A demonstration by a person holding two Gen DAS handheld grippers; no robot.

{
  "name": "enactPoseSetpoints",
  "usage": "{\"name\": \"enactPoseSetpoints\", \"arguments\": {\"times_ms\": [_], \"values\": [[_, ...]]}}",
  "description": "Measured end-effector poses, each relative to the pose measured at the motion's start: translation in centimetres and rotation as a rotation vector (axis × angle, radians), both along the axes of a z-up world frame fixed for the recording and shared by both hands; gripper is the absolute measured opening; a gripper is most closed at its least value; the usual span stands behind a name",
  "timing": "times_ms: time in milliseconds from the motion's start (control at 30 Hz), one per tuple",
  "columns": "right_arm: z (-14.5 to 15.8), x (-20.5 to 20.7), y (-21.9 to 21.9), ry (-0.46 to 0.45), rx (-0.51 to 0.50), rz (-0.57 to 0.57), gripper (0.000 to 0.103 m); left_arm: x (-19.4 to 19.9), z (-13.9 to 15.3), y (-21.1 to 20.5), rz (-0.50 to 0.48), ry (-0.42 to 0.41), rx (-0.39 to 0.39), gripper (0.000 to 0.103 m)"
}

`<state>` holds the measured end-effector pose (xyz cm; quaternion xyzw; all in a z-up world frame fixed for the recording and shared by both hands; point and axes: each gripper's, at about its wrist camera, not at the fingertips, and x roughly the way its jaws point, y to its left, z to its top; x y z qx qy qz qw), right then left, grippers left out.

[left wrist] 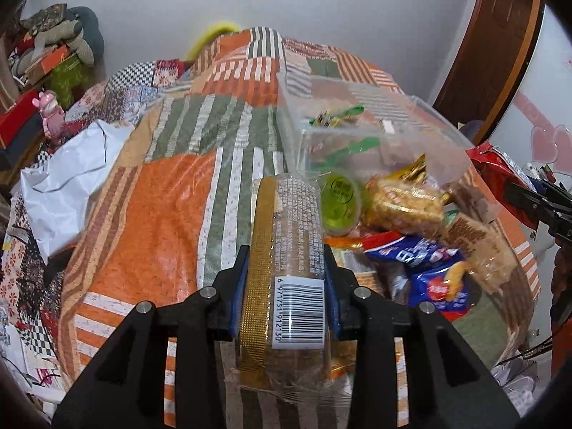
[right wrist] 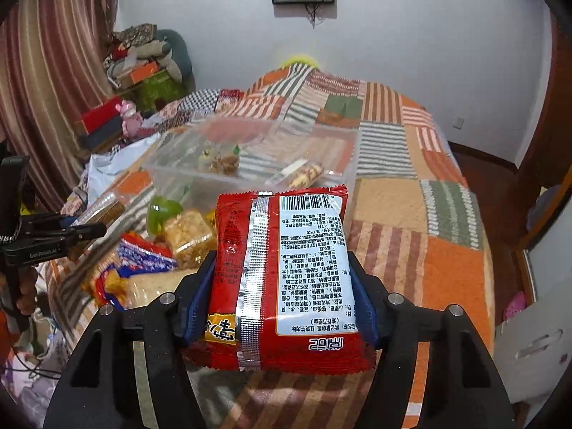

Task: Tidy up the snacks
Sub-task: 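Lower the cracker tube into the box with left tool while right tool drops the red packet in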

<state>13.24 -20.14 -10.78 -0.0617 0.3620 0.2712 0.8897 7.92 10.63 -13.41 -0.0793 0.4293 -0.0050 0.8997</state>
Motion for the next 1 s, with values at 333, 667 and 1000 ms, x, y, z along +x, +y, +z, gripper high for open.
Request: {"name": "enactPoseSetpoints", "arguments": {"times_ms": [333,667,1000], "values": [[2.6,0.8,-0.3,-0.071,0.038,-0.023,0.063,0.9,3.5,0.0,0.004,-0.073,-0.005,0.036],[3.5,2.1,1.3,-0.113,0.028,-0.016,0.063,4.0,5.2,-1.1,-0.019,-0.115,0.008,0.036],[3.3,4.3,3.6,-0.118,0.040,-0.002,0.063,8.2,5.5,-2.0,-0.032,-0.105,-0.022,0.036]]}}
